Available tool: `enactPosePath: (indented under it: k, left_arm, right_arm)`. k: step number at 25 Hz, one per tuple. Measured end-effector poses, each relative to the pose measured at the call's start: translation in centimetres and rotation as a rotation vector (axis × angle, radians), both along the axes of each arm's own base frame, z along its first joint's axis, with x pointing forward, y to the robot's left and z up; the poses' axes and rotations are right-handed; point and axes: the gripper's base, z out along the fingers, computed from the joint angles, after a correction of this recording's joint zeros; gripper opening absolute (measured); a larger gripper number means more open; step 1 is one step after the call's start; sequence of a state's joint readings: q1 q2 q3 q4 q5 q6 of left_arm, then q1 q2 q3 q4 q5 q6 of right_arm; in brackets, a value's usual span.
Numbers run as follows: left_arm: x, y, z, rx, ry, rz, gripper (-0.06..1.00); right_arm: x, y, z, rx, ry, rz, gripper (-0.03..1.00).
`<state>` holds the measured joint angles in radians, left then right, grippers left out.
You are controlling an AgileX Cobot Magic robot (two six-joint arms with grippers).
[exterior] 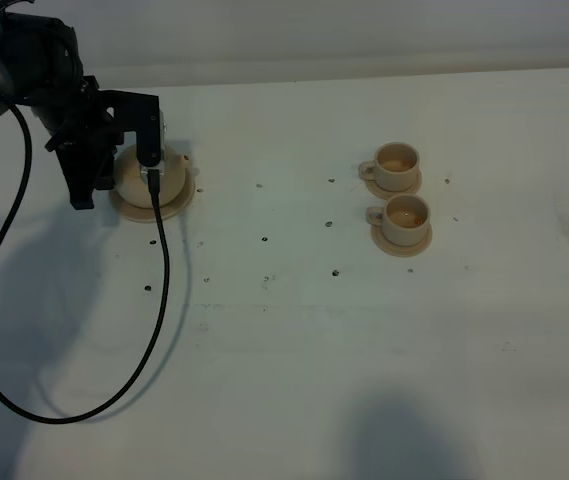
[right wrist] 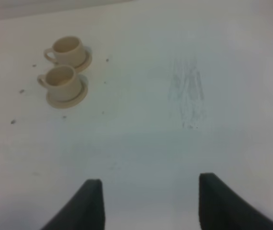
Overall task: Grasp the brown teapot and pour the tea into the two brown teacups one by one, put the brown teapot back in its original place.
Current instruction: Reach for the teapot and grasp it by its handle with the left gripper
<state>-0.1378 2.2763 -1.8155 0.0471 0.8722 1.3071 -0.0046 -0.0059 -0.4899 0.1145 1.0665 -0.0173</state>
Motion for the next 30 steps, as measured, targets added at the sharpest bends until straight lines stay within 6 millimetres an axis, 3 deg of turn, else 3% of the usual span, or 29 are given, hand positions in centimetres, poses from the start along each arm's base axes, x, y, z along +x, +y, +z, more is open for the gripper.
enactPosePath:
  k: [19, 30]
  left_arm:
    - [0.09, -0.02, 0.02, -0.002, -0.01, 0.001, 0.31]
    - [0.32, 0.05, 0.07, -0.003, -0.035, 0.001, 0.41]
  right_arm:
    - [0.0, 0.0, 0.0, 0.001, 0.0, 0.0, 0.47]
    - [0.0, 0.0, 0.0, 0.001, 0.0, 0.0, 0.47]
